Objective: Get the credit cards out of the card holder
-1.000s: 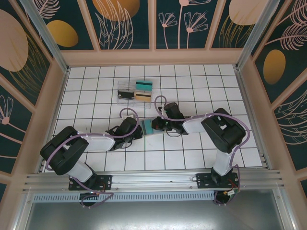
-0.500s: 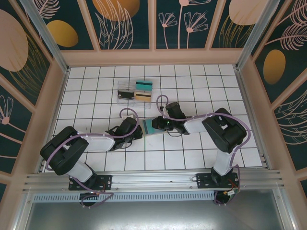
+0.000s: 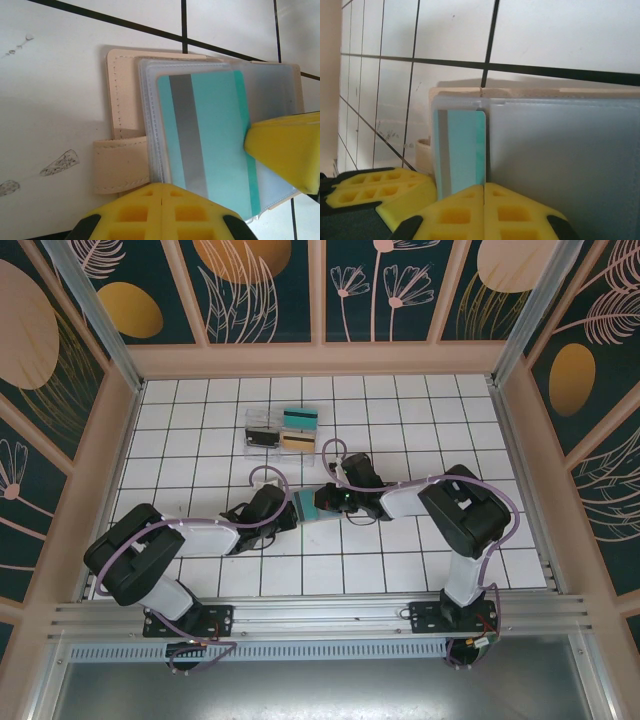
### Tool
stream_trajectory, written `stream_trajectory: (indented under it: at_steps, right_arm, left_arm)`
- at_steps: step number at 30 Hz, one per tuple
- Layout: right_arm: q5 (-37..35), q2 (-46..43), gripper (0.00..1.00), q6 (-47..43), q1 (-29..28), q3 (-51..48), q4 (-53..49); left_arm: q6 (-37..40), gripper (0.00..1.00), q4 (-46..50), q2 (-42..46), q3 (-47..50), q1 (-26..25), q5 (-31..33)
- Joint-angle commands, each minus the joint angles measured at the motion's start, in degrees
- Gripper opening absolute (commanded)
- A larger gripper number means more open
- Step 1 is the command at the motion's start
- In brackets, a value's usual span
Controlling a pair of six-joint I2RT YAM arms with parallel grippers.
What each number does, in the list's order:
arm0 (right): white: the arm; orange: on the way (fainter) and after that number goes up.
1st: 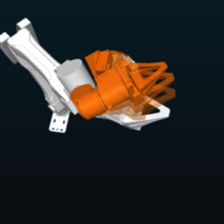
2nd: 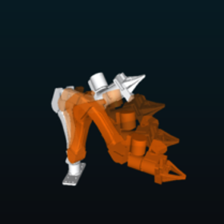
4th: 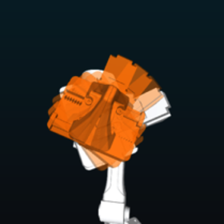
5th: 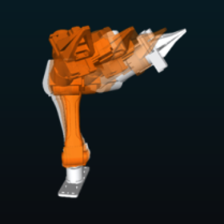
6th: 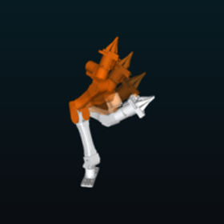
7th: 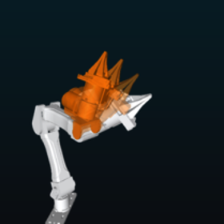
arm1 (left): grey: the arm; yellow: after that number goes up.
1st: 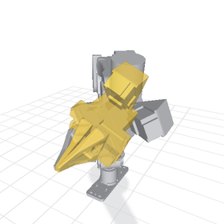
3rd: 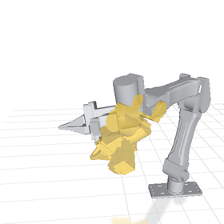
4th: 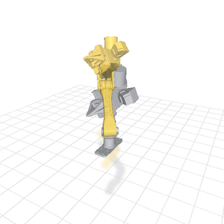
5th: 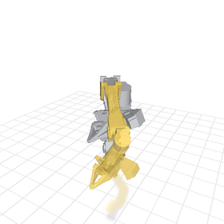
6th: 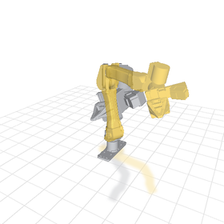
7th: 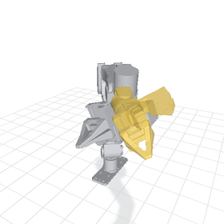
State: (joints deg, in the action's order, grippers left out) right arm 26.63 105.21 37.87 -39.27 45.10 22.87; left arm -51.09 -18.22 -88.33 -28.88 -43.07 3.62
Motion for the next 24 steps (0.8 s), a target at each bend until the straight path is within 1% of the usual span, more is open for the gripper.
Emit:
stream_trajectory:
  at_steps: [1,11,19,22,23,24]
  right_arm:
    - [-0.1,0.6,0.0,-0.3,-0.1,0.6,-0.4]
    - [-0.2,-2.9,0.0,-1.1,3.2,-3.1,0.4]
    - [1.4,-5.6,0.0,-1.8,7.6,-7.0,1.2]
    - [2.0,-6.4,0.0,-2.1,7.6,-8.1,1.3]
    - [2.0,-6.8,0.0,-2.2,9.3,-8.4,1.2]
    - [2.1,-7.2,0.0,-2.3,9.8,-8.8,1.1]
  left_arm:
    - [0.0,0.06,1.3,0.8,0.9,0.2,0.1]
    - [0.0,0.05,1.6,1.1,1.3,0.2,0.3]
    - [0.3,0.05,2.0,1.3,1.1,0.2,0.5]
    - [0.4,0.05,2.3,1.3,1.1,0.2,0.5]
    - [0.4,0.05,2.3,1.3,1.2,0.2,0.4]
    - [0.5,0.05,2.4,1.3,1.1,0.2,0.5]
